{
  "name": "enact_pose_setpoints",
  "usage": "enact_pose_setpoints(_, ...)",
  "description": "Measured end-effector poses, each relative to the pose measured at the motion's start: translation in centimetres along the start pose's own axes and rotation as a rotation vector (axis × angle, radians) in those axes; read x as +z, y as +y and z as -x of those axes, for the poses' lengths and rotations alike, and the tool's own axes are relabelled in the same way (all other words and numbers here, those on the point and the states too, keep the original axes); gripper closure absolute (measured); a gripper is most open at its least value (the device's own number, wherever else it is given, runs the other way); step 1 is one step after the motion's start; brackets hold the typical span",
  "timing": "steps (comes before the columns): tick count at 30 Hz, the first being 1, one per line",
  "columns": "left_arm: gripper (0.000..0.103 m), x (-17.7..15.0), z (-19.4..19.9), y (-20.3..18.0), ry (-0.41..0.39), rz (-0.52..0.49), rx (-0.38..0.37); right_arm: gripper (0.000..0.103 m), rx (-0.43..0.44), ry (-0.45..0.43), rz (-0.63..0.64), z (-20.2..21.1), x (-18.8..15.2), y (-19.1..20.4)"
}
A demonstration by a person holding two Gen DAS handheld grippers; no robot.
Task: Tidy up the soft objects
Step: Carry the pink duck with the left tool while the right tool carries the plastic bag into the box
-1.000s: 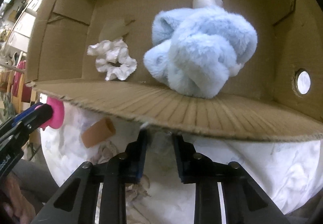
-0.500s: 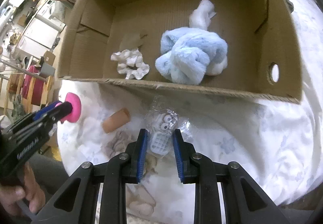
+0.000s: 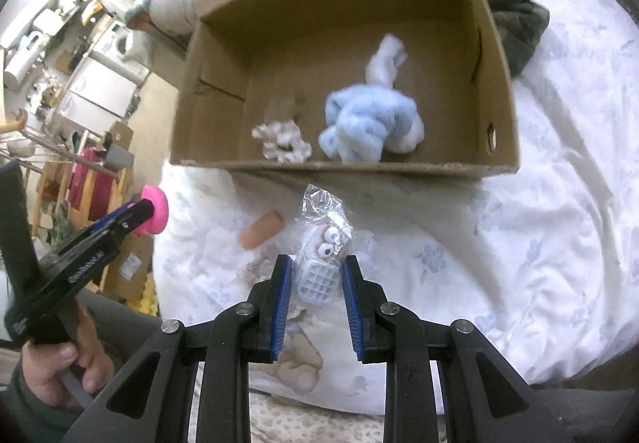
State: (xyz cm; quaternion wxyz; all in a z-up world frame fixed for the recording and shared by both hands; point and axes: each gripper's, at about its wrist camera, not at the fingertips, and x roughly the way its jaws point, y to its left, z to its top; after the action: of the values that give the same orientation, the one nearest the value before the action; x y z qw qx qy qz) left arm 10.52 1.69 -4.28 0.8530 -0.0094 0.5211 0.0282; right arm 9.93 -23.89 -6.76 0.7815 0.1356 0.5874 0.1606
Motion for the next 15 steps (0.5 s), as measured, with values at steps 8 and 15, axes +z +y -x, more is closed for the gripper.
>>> enact_pose_setpoints(8, 0.078, 1.4, 2.9, -0.4, -0.132, 0.009, -0.001, 0.076, 0.077, -0.228, -0.012, 4.5, 1.0, 0.0)
enact_pose_setpoints(15, 0.078, 4.9, 4.9, -1.3, -0.189, 0.009, -0.052, 0.076, 0.084, -0.318, -0.022, 6.4, 3.4, 0.0)
